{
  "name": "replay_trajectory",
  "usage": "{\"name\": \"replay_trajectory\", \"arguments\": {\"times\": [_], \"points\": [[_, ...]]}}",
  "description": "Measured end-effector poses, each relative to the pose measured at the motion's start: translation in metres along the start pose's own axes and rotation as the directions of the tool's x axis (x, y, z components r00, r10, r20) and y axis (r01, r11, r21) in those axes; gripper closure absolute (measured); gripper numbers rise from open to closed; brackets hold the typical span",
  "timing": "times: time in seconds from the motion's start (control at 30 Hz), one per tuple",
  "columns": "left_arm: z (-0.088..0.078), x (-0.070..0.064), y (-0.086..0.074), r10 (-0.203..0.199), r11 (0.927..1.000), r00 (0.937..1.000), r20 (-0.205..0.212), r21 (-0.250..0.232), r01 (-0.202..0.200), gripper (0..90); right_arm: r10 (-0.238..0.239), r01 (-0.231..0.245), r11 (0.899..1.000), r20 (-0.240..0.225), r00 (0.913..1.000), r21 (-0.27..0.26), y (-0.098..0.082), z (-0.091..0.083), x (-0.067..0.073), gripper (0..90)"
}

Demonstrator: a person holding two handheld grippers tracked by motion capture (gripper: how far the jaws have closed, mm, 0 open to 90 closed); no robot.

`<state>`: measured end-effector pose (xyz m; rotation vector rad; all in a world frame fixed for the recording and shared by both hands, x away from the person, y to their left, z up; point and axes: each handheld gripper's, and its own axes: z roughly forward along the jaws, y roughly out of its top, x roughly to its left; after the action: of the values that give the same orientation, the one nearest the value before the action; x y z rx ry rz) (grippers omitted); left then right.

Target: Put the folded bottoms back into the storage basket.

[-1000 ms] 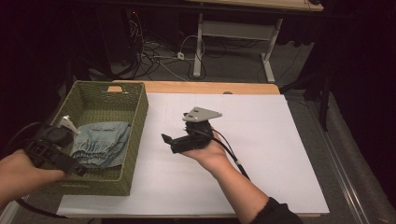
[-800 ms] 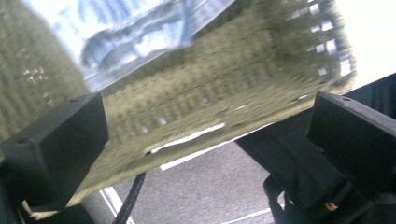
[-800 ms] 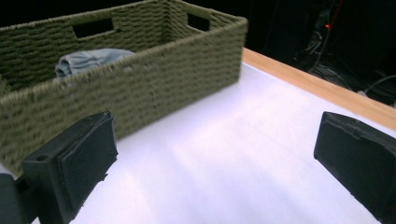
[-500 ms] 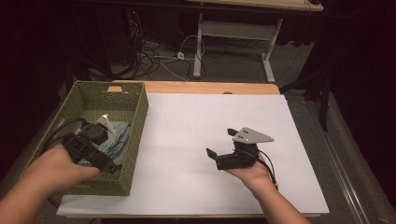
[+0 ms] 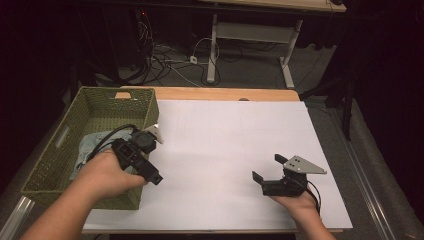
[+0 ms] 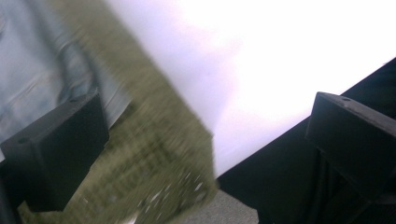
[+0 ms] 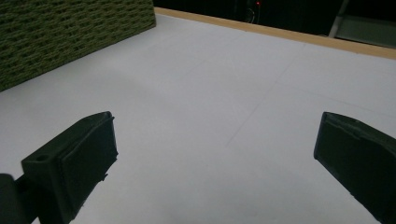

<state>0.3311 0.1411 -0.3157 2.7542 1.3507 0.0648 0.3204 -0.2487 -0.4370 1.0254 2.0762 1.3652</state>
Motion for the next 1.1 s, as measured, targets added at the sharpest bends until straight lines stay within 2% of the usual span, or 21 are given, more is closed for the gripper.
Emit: {"name": "replay_trajectory", "arguments": {"times": [0.1, 0.3, 0.4, 0.5, 0.6, 0.7, 0.77, 0.83, 0.87, 0.93, 1.0, 1.03, 1.07, 1.1], "points": [[0.015, -0.01, 0.016, 0.043, 0.999, 0.999, 0.011, 0.011, -0.043, 0.0, 0.02, -0.02, 1.0, 0.005, 0.9998, 0.001, -0.006, 0.0, -0.003, 0.1], [0.053, -0.029, 0.043, 0.087, 0.9961, 0.9953, 0.043, 0.01, -0.087, 0.0, 0.005, -0.005, 1.0, 0.01, 0.9999, 0.013, -0.011, 0.001, -0.001, 0.0], [0.071, -0.035, 0.051, 0.091, 0.9957, 0.993, 0.076, 0.009, -0.092, 0.0, 0.009, -0.01, 1.0, 0.016, 0.9998, 0.013, -0.013, -0.001, -0.002, 0.0], [0.092, -0.044, 0.055, 0.118, 0.9924, 0.9898, 0.081, 0.028, -0.12, 0.0, 0.01, -0.01, 1.0, 0.023, 0.9997, 0.01, -0.014, -0.003, -0.003, 0.0], [0.11, -0.048, 0.057, 0.116, 0.9926, 0.9887, 0.095, 0.026, -0.119, 0.0, 0.012, -0.013, 1.0, 0.026, 0.9996, 0.013, -0.016, -0.003, -0.003, 0.1], [0.12, -0.049, 0.056, 0.115, 0.9934, 0.9884, 0.099, -0.019, -0.113, 0.0, 0.013, -0.013, 1.0, 0.028, 0.9995, 0.018, -0.018, -0.003, -0.003, 0.1], [0.123, -0.052, 0.054, 0.132, 0.9878, 0.9872, 0.09, -0.095, -0.123, 0.0, 0.01, -0.011, 1.0, 0.029, 0.9995, 0.018, -0.019, -0.004, -0.003, 0.1], [0.126, -0.055, 0.05, 0.149, 0.9755, 0.9848, 0.088, -0.176, -0.132, 0.0, 0.009, -0.009, 1.0, 0.031, 0.9995, 0.018, -0.02, -0.005, -0.003, 0.0], [0.128, -0.057, 0.048, 0.153, 0.9652, 0.9845, 0.085, -0.226, -0.131, 0.0, 0.005, -0.006, 1.0, 0.034, 0.9994, 0.017, -0.021, -0.005, -0.003, 0.1], [0.131, -0.058, 0.044, 0.151, 0.9506, 0.9842, 0.092, -0.287, -0.119, 0.0, 0.007, -0.008, 1.0, 0.038, 0.9992, 0.021, -0.022, -0.006, -0.004, 0.1], [0.133, -0.061, 0.039, 0.152, 0.9217, 0.9871, 0.051, -0.368, -0.123, 0.0, 0.006, -0.007, 1.0, 0.038, 0.9992, 0.017, -0.024, -0.006, -0.004, 0.1], [0.133, -0.061, 0.035, 0.149, 0.9057, 0.9877, 0.047, -0.407, -0.117, 0.0, 0.008, -0.009, 1.0, 0.031, 0.9995, 0.017, -0.024, -0.007, -0.004, 0.1], [0.133, -0.061, 0.032, 0.144, 0.8883, 0.9877, 0.061, -0.448, -0.102, 0.0, 0.008, -0.008, 1.0, 0.03, 0.9995, 0.012, -0.024, -0.008, -0.003, 0.1], [0.134, -0.061, 0.028, 0.139, 0.8677, 0.9874, 0.076, -0.49, -0.084, 0.0, 0.004, -0.004, 1.0, 0.031, 0.9995, 0.006, -0.024, -0.008, -0.003, 0.1]]}}
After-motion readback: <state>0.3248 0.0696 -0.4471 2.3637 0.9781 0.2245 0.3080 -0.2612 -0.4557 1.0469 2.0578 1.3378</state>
